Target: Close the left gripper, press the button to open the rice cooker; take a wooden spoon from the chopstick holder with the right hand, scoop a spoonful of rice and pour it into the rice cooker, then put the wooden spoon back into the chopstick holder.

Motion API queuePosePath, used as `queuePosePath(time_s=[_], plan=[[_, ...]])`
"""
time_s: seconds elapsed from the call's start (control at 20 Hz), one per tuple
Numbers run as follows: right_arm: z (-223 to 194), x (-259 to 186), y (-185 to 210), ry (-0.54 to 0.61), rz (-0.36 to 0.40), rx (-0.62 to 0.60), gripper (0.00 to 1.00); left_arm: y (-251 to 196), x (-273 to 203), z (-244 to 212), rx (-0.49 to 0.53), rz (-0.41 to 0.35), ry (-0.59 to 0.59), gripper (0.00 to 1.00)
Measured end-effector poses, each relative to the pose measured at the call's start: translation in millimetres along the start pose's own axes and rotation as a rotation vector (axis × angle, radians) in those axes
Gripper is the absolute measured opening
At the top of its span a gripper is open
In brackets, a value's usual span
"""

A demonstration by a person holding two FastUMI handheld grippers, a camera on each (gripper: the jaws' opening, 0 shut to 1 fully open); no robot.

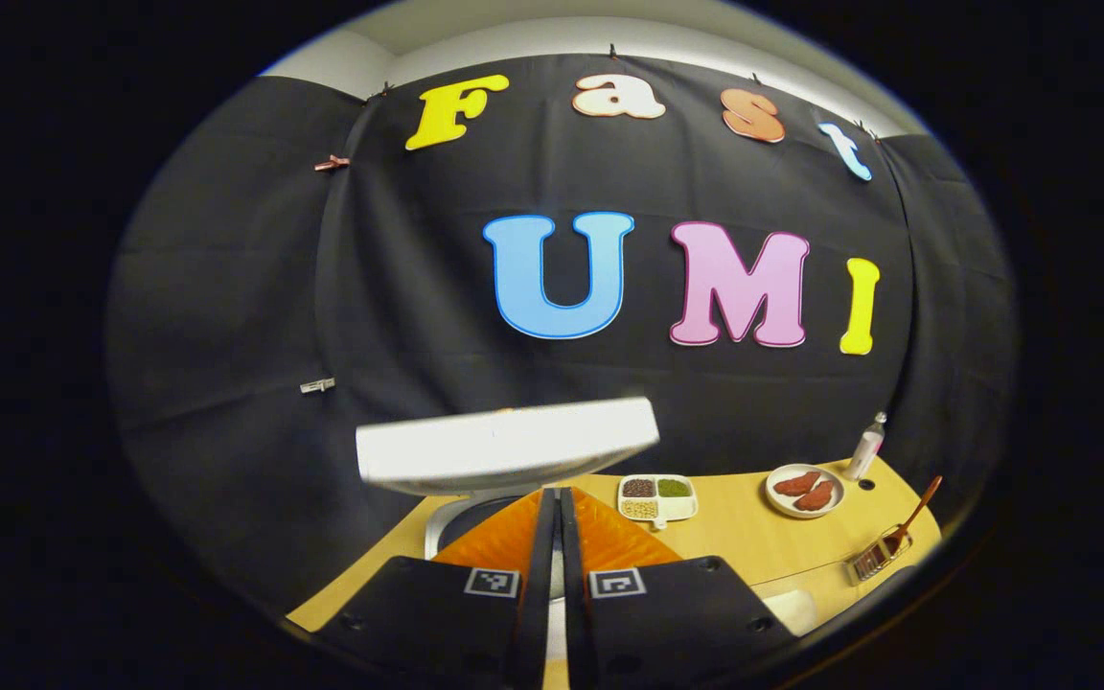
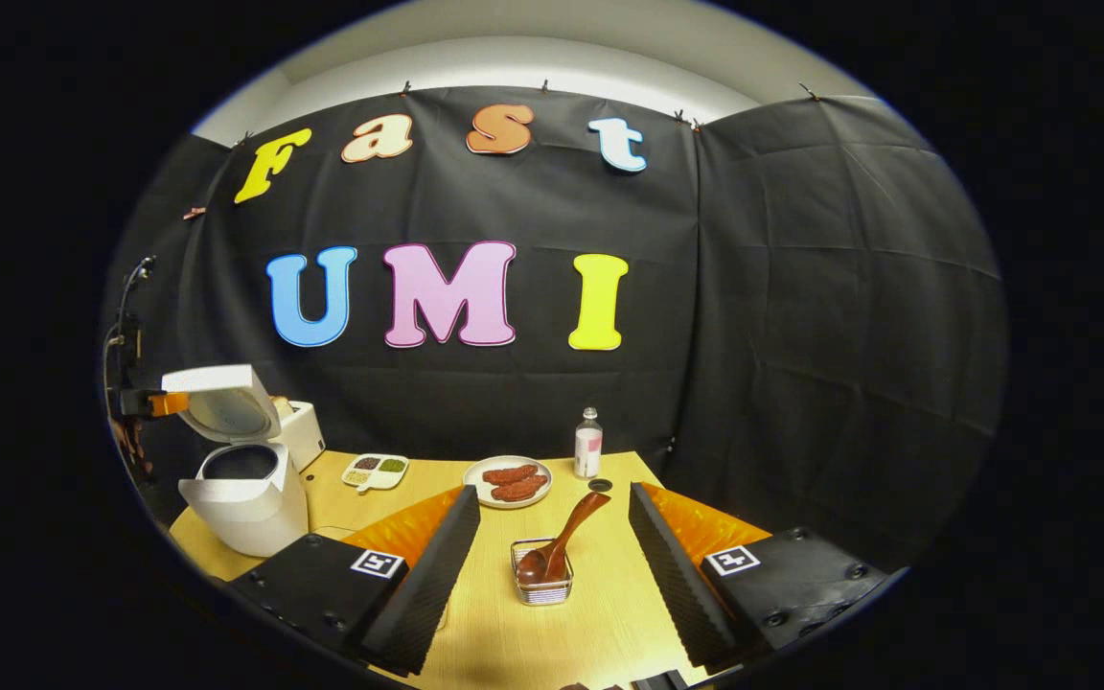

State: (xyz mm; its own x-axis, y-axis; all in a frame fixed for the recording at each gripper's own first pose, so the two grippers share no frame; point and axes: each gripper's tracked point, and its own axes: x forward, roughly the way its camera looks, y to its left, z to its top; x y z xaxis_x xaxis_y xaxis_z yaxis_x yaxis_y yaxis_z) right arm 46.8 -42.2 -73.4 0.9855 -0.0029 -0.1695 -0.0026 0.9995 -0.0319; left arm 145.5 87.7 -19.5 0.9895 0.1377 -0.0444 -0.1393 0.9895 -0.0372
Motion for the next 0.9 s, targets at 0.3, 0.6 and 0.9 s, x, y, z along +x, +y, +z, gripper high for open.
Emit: queuePosePath(time_s=[0.3,0.6,0.9], plan=[[-15.2,37.3,-7.8,0.046,0.05,0.038,0.98,-37.7,-62.7,-8.8,0.023,-0.018,-0.03,0.96],[-48.3,88.4,-14.9,0.141,0.114,0.068,0.98,-74.6,-104.1,-9.4,0.01,0.026,-0.043,0.96],[-100.2,141.8,-30.5,0.291,0.156,0.121,0.99,-91.9,-117.7,-29.6,0.04,0.1,0.024,0.96]])
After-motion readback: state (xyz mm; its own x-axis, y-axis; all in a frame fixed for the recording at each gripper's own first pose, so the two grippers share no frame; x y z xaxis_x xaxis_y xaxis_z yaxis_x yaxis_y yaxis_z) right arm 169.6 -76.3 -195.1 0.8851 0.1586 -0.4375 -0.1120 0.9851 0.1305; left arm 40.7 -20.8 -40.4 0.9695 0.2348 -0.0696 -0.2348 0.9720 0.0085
